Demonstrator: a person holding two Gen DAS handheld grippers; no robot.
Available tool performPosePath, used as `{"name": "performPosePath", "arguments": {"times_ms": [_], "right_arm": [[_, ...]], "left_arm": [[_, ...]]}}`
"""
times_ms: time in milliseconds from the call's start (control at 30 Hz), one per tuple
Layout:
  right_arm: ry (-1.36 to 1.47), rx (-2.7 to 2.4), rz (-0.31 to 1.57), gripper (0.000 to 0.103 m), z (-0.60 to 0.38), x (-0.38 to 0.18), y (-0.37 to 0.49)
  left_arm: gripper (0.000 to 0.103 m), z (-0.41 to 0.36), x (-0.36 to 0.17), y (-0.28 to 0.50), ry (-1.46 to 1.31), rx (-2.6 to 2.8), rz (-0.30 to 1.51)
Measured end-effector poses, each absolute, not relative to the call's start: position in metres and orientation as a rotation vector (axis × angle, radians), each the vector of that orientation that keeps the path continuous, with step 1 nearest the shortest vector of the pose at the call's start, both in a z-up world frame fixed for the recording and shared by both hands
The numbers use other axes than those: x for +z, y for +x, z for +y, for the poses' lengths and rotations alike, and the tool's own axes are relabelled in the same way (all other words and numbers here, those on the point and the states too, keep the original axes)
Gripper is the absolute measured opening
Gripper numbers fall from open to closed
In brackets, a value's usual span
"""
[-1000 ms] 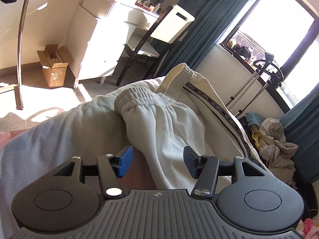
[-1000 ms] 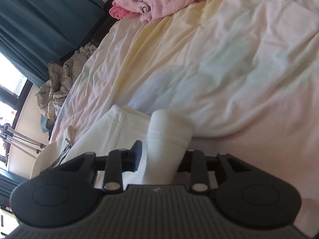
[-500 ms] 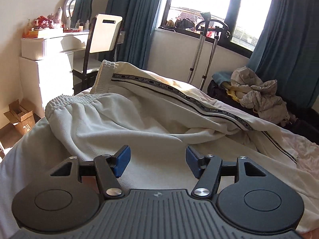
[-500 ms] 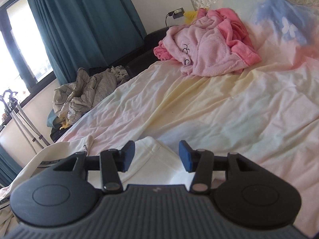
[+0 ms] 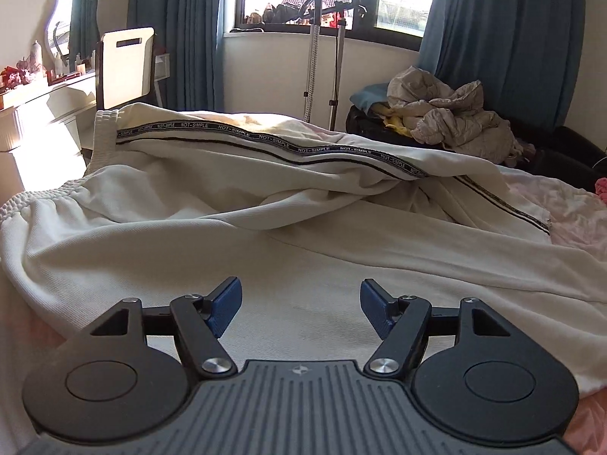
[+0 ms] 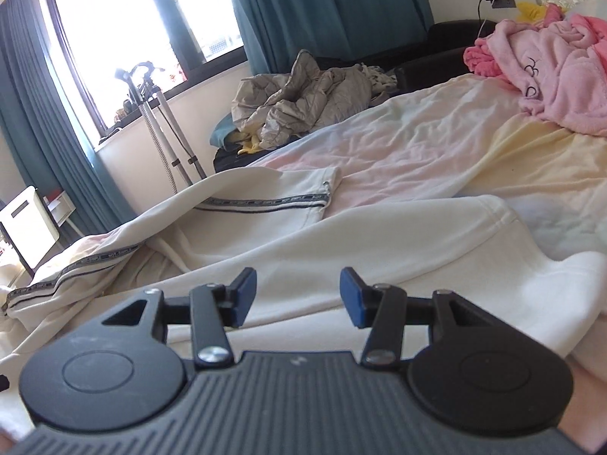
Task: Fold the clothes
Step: 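Grasp the waistband corner with the drawstring using the right gripper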
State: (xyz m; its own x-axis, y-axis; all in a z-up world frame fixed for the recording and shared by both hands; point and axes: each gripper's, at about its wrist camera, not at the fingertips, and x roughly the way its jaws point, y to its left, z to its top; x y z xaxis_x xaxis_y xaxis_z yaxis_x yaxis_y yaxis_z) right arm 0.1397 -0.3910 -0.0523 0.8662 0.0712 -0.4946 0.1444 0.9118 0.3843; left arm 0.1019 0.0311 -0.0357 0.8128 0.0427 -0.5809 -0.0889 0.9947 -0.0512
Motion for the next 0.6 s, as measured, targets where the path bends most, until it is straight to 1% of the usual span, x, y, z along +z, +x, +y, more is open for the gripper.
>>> {"name": "performPosePath", "arguments": {"times_ms": [167, 333, 433, 500, 533, 567, 600], "right_arm": [[0.48, 0.028, 0.567, 0.051, -0.386, -0.067, 0.188], [0.493, -0.016, 0.595, 0.052, -0.406, -0.084, 0.261], [0.546, -0.004, 0.673, 0.052, -0.416, -0.101, 0.3], [0.588, 0.01, 0.731, 0.055, -0.423, -0.113, 0.326], [0.587, 0.017, 0.746, 0.06, -0.423, -0.118, 0.334], [0.568, 0.024, 0.751, 0.063, -0.42, -0.121, 0.34], [0.553, 0.029, 0.757, 0.064, -0.417, -0.123, 0.345]], "left_arm": [[0.073, 0.009, -0.054, 0.115, -0.045, -0.004, 0.6], [0.073, 0.015, -0.065, 0.127, -0.087, -0.037, 0.61], [0.073, 0.021, -0.07, 0.141, -0.138, -0.04, 0.609], [0.073, 0.022, -0.076, 0.153, -0.15, -0.037, 0.622], [0.073, 0.023, -0.08, 0.157, -0.15, -0.034, 0.632], [0.073, 0.023, -0.084, 0.162, -0.149, -0.03, 0.642], [0.073, 0.024, -0.087, 0.165, -0.148, -0.027, 0.65]]}}
